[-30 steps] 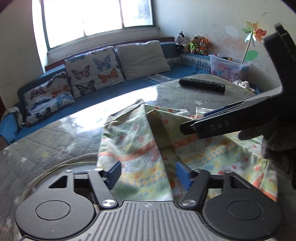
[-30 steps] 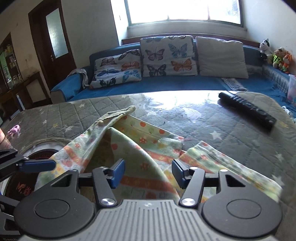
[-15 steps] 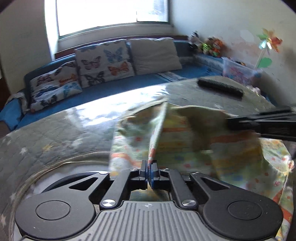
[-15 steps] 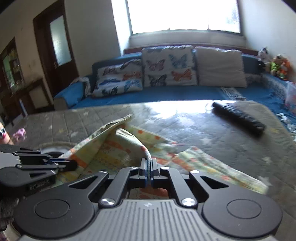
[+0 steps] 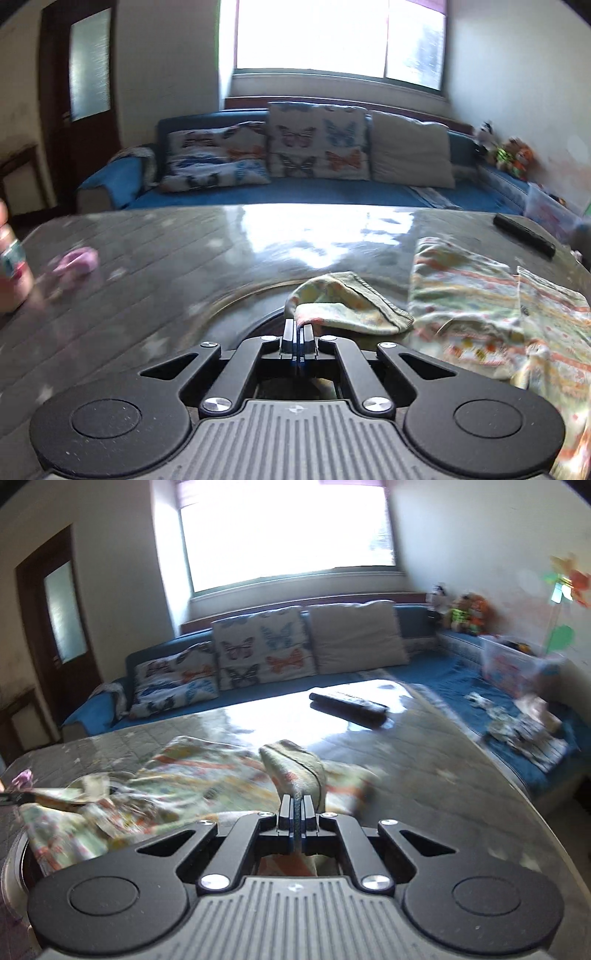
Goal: Fold clothes
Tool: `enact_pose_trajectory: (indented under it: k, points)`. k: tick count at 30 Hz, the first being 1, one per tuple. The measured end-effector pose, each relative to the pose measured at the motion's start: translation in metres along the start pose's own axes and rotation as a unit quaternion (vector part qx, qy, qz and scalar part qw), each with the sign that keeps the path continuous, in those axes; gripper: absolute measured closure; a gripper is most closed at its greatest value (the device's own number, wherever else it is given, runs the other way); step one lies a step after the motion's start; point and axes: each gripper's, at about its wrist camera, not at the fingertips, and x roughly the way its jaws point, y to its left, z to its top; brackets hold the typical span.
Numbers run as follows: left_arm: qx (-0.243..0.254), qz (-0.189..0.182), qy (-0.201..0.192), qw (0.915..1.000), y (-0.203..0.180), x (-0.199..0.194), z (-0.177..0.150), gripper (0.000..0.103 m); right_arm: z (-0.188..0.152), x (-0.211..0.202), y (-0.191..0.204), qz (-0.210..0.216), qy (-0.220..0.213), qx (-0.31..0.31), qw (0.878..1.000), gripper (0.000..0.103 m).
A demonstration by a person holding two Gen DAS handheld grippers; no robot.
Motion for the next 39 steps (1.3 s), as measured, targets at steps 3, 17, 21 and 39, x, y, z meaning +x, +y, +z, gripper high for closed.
enact_pose_trajectory:
  k: [3,17,21,39]
  points:
    - [-0.004,0.011,-0.001,0.9999,0.010,-0.023,-0.018,0.102,-0.018,-0.018,-0.018,-0.012,-0.007,0.036,0.999,0.100]
    - [-0.010,0.015,0.026,0.9995,0.027,-0.106,-0.083,0.101,-0.096,-0.066,-0.079,-0.102,0.020,0.132,0.986,0.092]
    - [-0.004,0.013,0.029,0.9995,0.025,-0.107,-0.089,0.097,-0.083,-0.085,-0.064,-0.141,-0.021,0.085,0.986,0.087]
    - [0.010,0.011,0.038,0.9992,0.026,-0.110,-0.107,0.091,-0.090,-0.054,-0.019,-0.143,0.080,-0.016,0.986,0.063]
